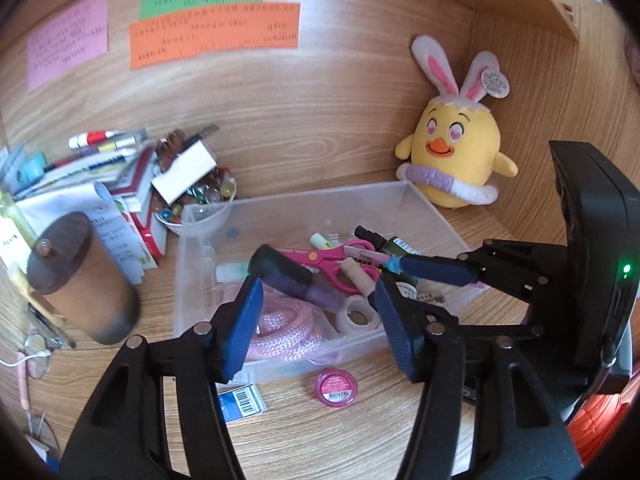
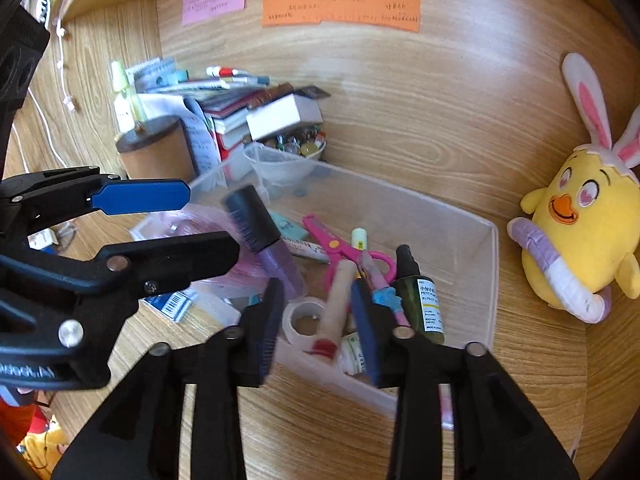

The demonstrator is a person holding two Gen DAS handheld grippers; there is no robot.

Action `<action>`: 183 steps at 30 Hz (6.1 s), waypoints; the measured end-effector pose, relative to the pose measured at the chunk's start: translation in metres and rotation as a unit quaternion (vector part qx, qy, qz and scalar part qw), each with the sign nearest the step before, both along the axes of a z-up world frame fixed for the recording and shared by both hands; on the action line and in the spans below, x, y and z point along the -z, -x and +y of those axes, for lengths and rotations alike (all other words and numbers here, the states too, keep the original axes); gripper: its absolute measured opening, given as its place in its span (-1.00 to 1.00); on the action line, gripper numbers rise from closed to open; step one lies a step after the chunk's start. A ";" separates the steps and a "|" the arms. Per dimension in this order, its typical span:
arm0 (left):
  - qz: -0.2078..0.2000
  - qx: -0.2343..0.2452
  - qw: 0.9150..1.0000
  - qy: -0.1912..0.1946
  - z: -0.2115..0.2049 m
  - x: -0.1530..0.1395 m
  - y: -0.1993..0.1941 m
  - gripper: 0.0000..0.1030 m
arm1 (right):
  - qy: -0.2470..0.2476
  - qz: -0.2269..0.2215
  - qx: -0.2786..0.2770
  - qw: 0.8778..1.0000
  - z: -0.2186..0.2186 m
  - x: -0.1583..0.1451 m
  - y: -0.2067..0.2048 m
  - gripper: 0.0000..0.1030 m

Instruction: Organize objects

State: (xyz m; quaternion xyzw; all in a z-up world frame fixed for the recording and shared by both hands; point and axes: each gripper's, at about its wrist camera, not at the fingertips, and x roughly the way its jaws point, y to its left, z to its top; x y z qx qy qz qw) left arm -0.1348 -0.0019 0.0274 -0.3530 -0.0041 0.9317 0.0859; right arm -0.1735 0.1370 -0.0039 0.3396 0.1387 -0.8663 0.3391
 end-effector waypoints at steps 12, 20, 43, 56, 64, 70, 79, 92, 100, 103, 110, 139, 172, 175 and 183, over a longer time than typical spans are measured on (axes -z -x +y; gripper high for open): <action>0.014 -0.044 0.998 0.046 -0.028 0.006 -0.044 0.82 | 0.024 0.026 -0.014 0.999 0.014 -0.016 -0.043 -0.10; -0.066 -0.078 0.994 0.039 -0.059 0.051 -0.048 0.83 | 0.036 -0.009 -0.026 0.999 0.014 0.002 -0.059 -0.04; -0.147 -0.068 0.987 0.022 -0.054 0.103 -0.023 0.52 | -0.041 -0.077 -0.047 0.995 -0.038 0.070 -0.039 -0.37; -0.137 -0.075 0.988 0.016 -0.053 0.096 -0.025 0.01 | -0.014 -0.075 -0.045 0.996 -0.026 0.058 -0.041 -0.37; -0.110 -0.076 0.991 0.010 -0.055 0.077 -0.043 0.01 | 0.009 -0.061 -0.038 0.997 -0.011 0.042 -0.051 -0.37; -0.067 -0.058 0.996 -0.001 -0.049 0.046 -0.065 0.01 | 0.032 -0.048 -0.030 0.998 0.001 0.025 -0.059 -0.38; 0.006 -0.053 0.999 0.007 -0.030 0.003 -0.065 0.01 | 0.052 0.014 -0.009 0.998 0.018 -0.011 -0.071 -0.37; 0.021 -0.067 0.997 0.010 -0.023 -0.007 -0.022 0.01 | 0.061 0.025 0.058 0.996 0.036 -0.019 -0.024 -0.37; -0.019 -0.050 0.999 -0.010 -0.019 0.008 0.015 0.01 | 0.054 -0.006 0.061 0.997 0.025 0.001 0.000 -0.37; -0.031 -0.048 0.998 -0.014 -0.018 0.014 0.023 0.01 | 0.052 -0.026 0.055 0.997 0.022 0.007 0.006 -0.37; -0.017 -0.039 0.999 0.000 -0.011 0.008 0.015 0.17 | 0.055 -0.017 0.042 0.997 0.025 0.002 -0.001 -0.18; 0.036 -0.061 0.997 -0.002 0.001 0.024 -0.077 0.80 | 0.083 0.011 0.058 0.995 0.075 -0.006 -0.064 0.61; 0.043 -0.067 0.997 -0.014 0.003 0.023 -0.083 0.86 | 0.086 0.007 0.055 0.995 0.070 -0.004 -0.069 0.62; 0.042 -0.067 0.997 -0.019 0.001 0.023 -0.082 0.86 | 0.087 0.005 0.055 0.995 0.070 -0.004 -0.068 0.62; 0.036 -0.062 0.997 -0.025 0.000 0.024 -0.080 0.86 | 0.089 0.000 0.056 0.994 0.071 -0.003 -0.067 0.62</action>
